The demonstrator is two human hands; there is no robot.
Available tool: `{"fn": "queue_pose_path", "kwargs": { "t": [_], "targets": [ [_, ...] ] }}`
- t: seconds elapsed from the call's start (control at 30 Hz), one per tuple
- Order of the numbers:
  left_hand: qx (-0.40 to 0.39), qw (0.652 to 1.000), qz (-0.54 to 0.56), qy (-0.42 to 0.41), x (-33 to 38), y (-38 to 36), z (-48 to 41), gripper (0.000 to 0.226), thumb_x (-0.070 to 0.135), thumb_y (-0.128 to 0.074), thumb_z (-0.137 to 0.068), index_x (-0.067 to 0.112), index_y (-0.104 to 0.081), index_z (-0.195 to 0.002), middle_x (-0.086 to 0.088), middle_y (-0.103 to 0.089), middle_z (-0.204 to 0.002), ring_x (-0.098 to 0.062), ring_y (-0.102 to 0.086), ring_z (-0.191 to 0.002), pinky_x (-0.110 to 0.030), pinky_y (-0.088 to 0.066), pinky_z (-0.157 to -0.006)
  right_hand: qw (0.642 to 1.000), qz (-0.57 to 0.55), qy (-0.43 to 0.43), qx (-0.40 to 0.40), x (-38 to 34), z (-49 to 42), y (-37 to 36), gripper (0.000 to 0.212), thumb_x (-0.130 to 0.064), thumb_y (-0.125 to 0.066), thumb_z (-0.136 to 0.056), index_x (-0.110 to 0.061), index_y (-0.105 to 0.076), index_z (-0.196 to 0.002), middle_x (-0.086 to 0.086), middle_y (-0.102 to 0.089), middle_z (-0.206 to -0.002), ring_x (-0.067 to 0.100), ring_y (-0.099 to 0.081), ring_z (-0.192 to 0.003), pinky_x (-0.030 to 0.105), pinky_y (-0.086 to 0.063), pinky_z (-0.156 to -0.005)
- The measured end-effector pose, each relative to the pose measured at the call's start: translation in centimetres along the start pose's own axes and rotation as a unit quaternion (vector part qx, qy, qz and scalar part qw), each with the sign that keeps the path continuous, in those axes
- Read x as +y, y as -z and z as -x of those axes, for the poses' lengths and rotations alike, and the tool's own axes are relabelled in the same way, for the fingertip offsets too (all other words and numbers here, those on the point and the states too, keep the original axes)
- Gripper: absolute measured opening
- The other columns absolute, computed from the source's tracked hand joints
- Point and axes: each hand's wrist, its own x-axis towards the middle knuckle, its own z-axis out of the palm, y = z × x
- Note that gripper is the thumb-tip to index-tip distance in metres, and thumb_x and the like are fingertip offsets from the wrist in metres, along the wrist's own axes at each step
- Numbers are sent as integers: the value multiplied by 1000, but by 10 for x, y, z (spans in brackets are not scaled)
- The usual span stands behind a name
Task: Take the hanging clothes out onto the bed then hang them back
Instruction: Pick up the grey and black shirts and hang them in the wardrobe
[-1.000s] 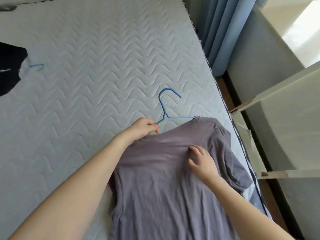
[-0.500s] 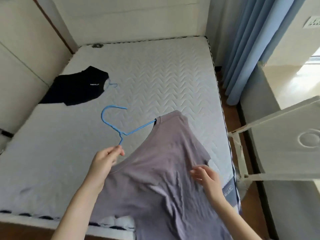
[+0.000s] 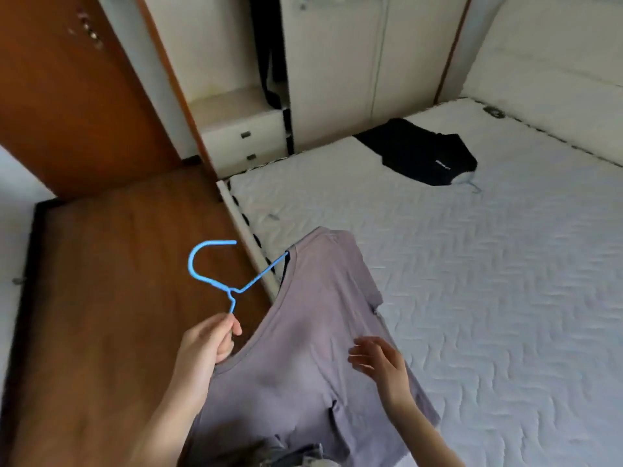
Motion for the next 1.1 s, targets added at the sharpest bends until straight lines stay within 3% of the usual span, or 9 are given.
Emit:
{"fn": "queue_pose_path", "kwargs": {
  "t": [0.27, 0.4, 0.53, 0.6, 0.7, 0.87, 0.97, 1.1],
  "targets": [
    [190, 981, -31, -3, -7, 186, -18, 40, 5, -46, -96, 6, -52, -57, 1, -25, -46, -10, -22, -44, -15, -23, -41, 991, 76, -26, -106, 8, -55, -186, 26, -5, -42, -100, 2, -67, -95, 20, -71, -87, 31, -69, -78, 40, -56, -76],
    [211, 976, -56, 9, -3, 242, -55, 42, 8, -48, -96, 11, -51, -54, -1, -28, -46, -9, -25, -44, -14, -26, -41, 987, 105, -45, -115, 17, -83, -263, 26, -4, -43, -100, 3, -67, -92, 22, -70, -85, 33, -68, -75, 31, -58, -66],
    [238, 970, -51, 17, 14, 272, -109, 35, 6, -51, -95, -11, -50, -64, -12, -37, -57, -19, -33, -53, -10, -28, -41, 984, 121, -77, -110, 9, -106, -310, 23, -3, -44, -99, 2, -66, -94, 18, -72, -78, 30, -68, -70, 28, -59, -64],
    [214, 974, -65, 23, 17, 288, -145, 33, 9, -50, -96, -2, -53, -65, -9, -41, -54, -8, -39, -45, -8, -30, -42, 983, 131, -84, -98, 5, -126, -325, 22, -4, -44, -99, 3, -65, -98, 21, -71, -84, 31, -68, -74, 31, -58, -68],
    [201, 976, -70, 45, 10, 313, -211, 33, 13, -49, -96, 12, -54, -63, 10, -45, -47, 1, -41, -40, -13, -33, -47, 984, 132, -90, -83, 0, -170, -346, 23, -3, -43, -99, 7, -64, -102, 28, -69, -91, 36, -67, -81, 29, -58, -67],
    [258, 960, -40, 99, 7, 346, -333, 45, 15, -56, -92, 21, -49, -48, 1, -29, -46, -11, -28, -44, -31, -29, -55, 979, 155, -93, -94, -21, -274, -413, 24, -2, -43, -98, 8, -64, -101, 31, -67, -93, 36, -66, -83, 28, -57, -66],
    [294, 947, -60, 119, 23, 366, -397, 49, 10, -56, -89, 19, -40, -44, -4, -23, -50, -12, -24, -47, -32, -24, -57, 976, 160, -95, -112, -51, -346, -476, 24, -2, -42, -99, 11, -61, -104, 31, -64, -91, 35, -63, -80, 23, -57, -61],
    [333, 929, -93, 127, 49, 393, -467, 37, 4, -54, -87, 7, -44, -52, 4, -28, -42, -7, -28, -43, -29, -24, -57, 968, 176, -86, -155, -103, -437, -572, 25, -6, -42, -100, 9, -62, -103, 18, -68, -80, 30, -66, -73, 22, -57, -62]
  ]
}}
